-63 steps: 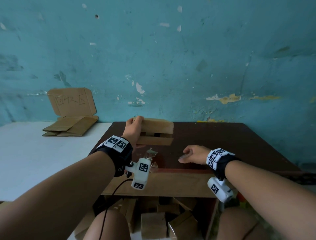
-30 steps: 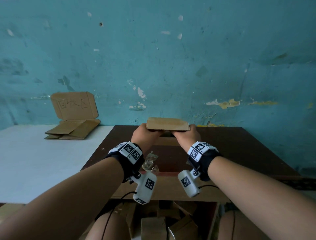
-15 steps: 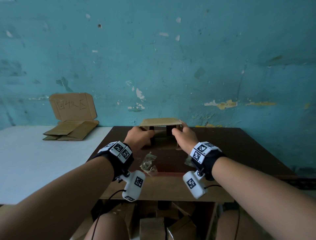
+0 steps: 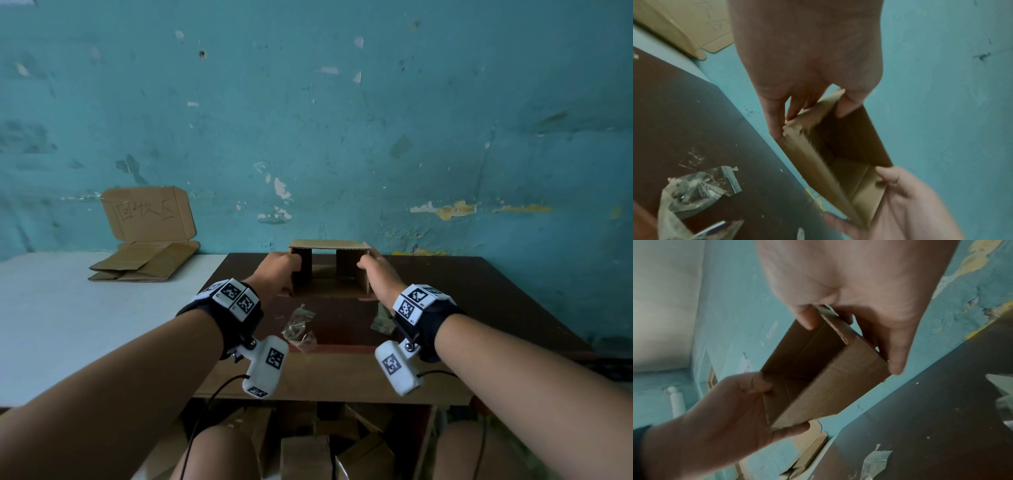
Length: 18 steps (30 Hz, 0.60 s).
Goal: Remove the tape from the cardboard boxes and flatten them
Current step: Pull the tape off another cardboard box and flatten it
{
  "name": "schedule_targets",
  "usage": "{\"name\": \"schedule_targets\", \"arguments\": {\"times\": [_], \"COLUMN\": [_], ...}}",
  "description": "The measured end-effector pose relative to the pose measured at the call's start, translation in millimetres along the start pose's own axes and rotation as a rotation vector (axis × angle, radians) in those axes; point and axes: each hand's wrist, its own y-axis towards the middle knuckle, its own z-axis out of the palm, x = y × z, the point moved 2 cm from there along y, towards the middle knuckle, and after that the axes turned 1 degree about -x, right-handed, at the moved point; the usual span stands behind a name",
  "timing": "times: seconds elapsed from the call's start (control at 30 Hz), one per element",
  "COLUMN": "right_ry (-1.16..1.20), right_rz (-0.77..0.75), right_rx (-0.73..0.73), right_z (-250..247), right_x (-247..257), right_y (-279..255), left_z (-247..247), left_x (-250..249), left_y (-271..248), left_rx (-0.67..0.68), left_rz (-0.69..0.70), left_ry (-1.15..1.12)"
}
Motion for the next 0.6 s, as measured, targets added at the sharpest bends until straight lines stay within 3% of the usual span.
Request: {"name": "schedule_targets", "arguments": {"times": [0.2, 0.33, 0.43, 0.5, 0.6], "right_ry": [0.167, 0.176, 0.157, 0.196, 0.308], "right_rz": [0.115, 0.132, 0.13, 0.104, 0.12], "right_rx": [0.182, 0.065, 0.023, -0.034, -0.113], "right_z": [-4.8, -12.5, -13.7, -18.6, -21.6], "right_x": [-0.9, 2.9, -4.8, -40.1, -42.1], "right_y": [-7.6, -11.1, -3.0, 34.9, 43.2], "left_z": [-6.7, -11.6, -9.5, -4.5, -2.3], "left_x": [0.9, 0.0, -1.7, -5.0, -6.6], "left_y": [-3.4, -4.4, -1.5, -1.6, 1.0], "left_rx": [0.13, 0.216, 0.112, 0.072, 0.036], "left_rz": [-0.063, -0.108, -0.06, -0.031, -0.019], "left_ry": [-0.138, -0.404, -0.284, -0.189, -0.225]}}
